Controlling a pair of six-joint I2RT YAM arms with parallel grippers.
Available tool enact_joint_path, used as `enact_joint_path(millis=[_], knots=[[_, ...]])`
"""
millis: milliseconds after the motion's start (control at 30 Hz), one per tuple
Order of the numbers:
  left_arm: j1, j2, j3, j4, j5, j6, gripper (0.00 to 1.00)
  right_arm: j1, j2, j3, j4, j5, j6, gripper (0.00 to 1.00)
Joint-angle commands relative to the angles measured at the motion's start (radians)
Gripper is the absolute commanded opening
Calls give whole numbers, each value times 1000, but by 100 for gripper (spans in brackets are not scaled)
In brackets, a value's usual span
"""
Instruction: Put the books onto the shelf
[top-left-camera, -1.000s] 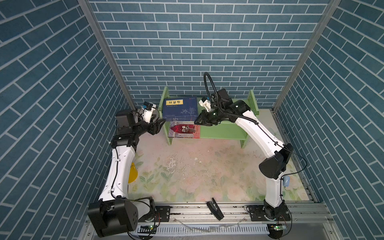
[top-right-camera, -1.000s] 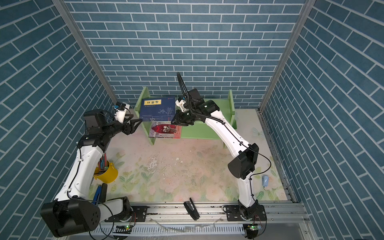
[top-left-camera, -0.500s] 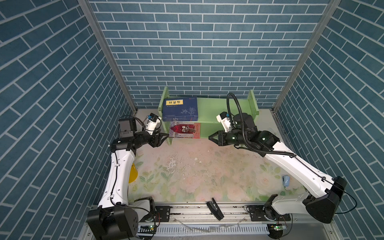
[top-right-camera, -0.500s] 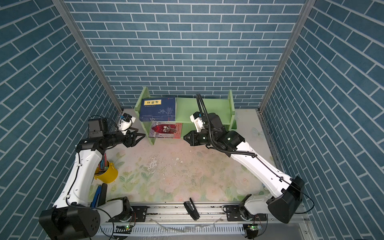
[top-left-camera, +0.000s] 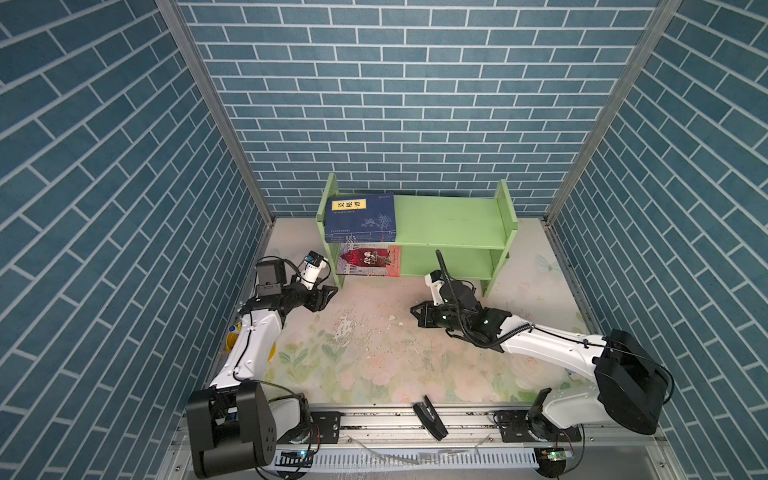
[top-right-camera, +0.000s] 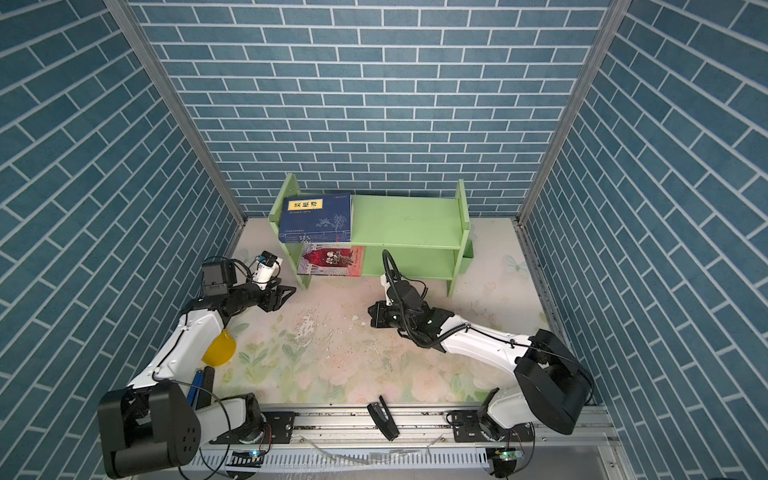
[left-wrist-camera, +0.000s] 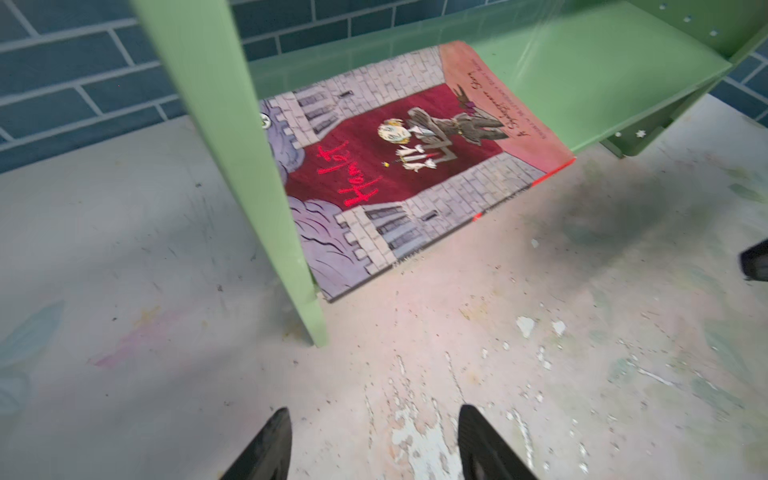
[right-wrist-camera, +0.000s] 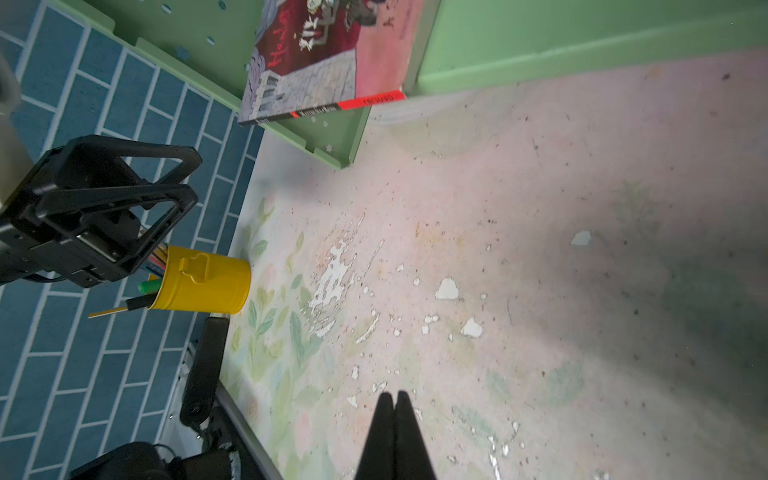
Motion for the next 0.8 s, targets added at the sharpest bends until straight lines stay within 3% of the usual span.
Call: enact_joint_path(millis=[0, 100, 400, 767], knots=[[3, 47, -33, 210, -48, -32, 65, 36, 21, -14, 115, 190, -124, 0], [3, 112, -35, 296, -65, -65, 65, 71, 42, -25, 169, 327, -207, 0], [0, 230, -11, 447, -26, -102, 64, 86, 137, -38, 376, 483, -261, 0], [0, 260, 35, 370, 50, -43, 63, 87, 246, 70, 403, 492, -326, 0]])
